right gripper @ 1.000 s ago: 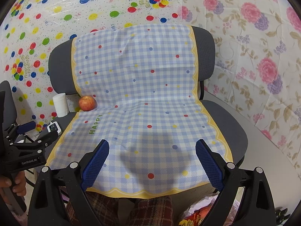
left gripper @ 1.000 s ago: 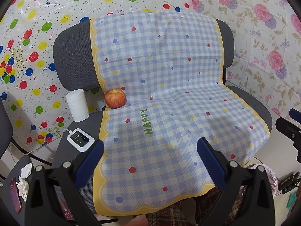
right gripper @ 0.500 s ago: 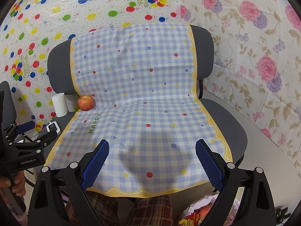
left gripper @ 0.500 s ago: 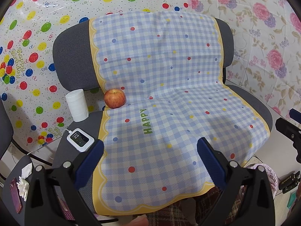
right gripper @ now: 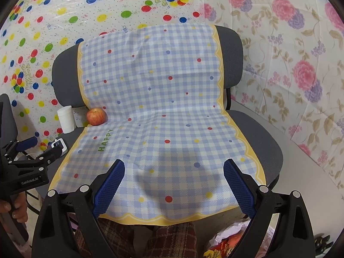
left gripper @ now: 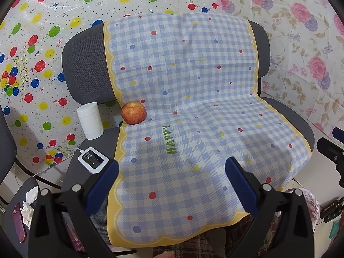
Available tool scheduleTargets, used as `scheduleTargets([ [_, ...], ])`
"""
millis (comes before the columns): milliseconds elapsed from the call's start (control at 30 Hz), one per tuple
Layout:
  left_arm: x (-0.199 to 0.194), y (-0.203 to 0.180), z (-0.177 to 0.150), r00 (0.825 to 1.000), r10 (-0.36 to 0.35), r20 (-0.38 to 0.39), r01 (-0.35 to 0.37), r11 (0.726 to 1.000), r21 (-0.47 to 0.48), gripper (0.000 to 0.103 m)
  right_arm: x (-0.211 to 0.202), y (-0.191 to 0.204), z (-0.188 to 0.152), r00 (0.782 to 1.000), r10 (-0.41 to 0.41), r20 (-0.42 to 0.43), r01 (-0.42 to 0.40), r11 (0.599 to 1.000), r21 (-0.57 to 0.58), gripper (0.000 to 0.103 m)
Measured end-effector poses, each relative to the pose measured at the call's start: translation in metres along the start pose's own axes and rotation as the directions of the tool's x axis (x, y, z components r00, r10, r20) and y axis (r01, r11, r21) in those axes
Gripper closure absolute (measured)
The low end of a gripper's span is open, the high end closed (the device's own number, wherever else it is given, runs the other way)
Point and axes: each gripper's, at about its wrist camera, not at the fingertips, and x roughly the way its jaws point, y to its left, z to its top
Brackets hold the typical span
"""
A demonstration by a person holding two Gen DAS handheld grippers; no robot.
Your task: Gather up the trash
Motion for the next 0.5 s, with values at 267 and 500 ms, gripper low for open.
scheduleTargets([
  [267,0.015,0.001,0.009,1.0,0.004,0.013,-0.004,1.0,-0.003,0.007,0.022,-0.007,0.003,1.0,-0.007,-0.022,0.007,1.0,0.017,0.011],
  [500,0.06,0.009,0.013,0.999,0.032,-0.039,-0.034,0.998,-0.051,0.007,0.094,-0.057,0.021,0.995,-0.1,-0.018,0.1,0.995,0.02,0.009],
])
